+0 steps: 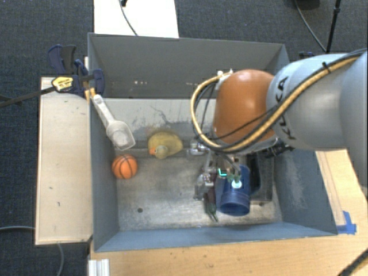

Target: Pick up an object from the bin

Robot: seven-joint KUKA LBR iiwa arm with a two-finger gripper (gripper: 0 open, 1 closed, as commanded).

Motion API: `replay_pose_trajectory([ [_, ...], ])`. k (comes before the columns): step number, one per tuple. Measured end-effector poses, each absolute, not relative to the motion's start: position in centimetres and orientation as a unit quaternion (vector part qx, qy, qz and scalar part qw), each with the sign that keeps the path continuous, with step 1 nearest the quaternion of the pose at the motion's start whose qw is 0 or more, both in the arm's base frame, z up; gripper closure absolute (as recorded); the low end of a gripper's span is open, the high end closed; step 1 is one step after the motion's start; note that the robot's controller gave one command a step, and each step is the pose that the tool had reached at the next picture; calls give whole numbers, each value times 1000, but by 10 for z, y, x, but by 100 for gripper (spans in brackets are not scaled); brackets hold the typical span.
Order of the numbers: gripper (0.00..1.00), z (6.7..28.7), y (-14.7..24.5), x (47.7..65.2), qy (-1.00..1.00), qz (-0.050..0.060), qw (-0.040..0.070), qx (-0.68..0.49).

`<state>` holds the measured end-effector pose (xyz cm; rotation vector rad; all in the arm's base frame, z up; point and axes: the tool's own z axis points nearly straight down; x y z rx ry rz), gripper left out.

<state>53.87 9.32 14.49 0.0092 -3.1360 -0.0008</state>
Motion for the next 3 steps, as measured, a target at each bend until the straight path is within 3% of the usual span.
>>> replay_pose_trajectory([
  [1, 0, 149, 93, 541, -1000, -1, -1, 2],
  [2, 0, 130, 54, 506, -1000, -1, -3, 24],
  [3, 0, 121, 24, 485, -1000, 1, 2, 17],
])
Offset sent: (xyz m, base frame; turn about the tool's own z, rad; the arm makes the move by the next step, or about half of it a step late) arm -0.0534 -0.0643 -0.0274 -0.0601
